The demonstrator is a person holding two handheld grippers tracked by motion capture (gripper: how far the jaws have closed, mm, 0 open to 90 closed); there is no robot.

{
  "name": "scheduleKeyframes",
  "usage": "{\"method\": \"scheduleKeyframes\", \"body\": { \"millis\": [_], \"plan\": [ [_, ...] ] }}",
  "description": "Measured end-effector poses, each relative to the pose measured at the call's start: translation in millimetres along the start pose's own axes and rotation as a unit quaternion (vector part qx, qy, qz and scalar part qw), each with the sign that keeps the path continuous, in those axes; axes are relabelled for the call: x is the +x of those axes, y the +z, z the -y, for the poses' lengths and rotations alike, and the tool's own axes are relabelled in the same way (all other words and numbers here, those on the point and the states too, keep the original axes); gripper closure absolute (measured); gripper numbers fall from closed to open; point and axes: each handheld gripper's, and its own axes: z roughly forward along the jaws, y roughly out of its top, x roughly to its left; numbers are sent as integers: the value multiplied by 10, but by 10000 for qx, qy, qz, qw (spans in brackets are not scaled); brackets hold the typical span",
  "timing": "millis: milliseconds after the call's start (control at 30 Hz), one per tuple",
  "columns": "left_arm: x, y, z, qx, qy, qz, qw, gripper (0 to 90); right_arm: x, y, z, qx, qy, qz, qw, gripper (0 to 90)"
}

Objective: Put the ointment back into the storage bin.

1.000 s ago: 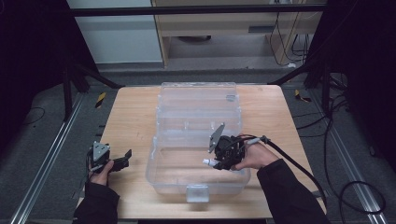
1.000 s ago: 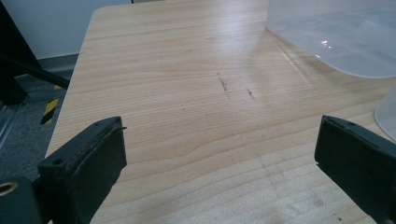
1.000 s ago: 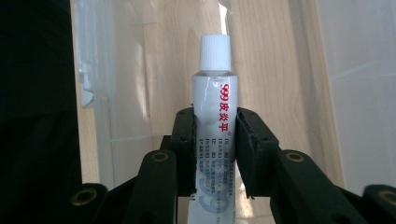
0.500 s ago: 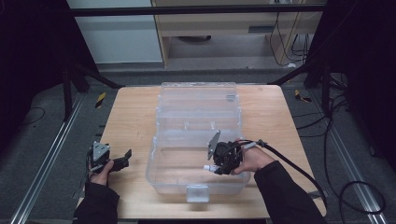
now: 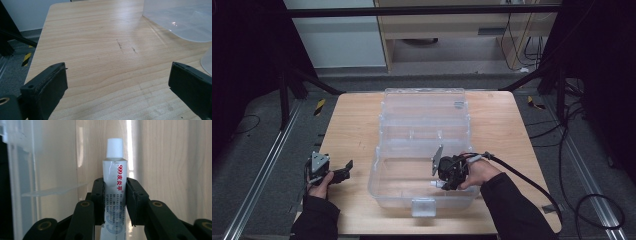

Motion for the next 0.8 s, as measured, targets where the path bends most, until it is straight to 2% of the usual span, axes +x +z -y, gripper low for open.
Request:
{"method": "scheduleKeyframes", "body": {
  "millis": [467, 500, 600, 633, 667, 800],
  "plan": [
    [1, 0, 0, -2, -12, 1, 10000, 15, -37, 178, -24, 236, -105, -58, 9996, 697],
    [1, 0, 0, -2, -11, 0, 10000, 16, -22, 181, -29, 287, -14, -41, 9996, 698],
    [1, 0, 0, -2, -7, -1, 10000, 15, -33, 205, -22, 280, -106, -83, 9995, 697],
    [1, 0, 0, -2, -7, 1, 10000, 16, -19, 218, -21, 270, -22, -62, 9996, 697],
    [1, 0, 0, -2, -8, 0, 10000, 15, -25, 224, -18, 268, -77, -74, 9996, 698],
    [1, 0, 0, -2, -6, 0, 10000, 16, -17, 250, -21, 337, -48, -91, 9994, 696]
  ]
}}
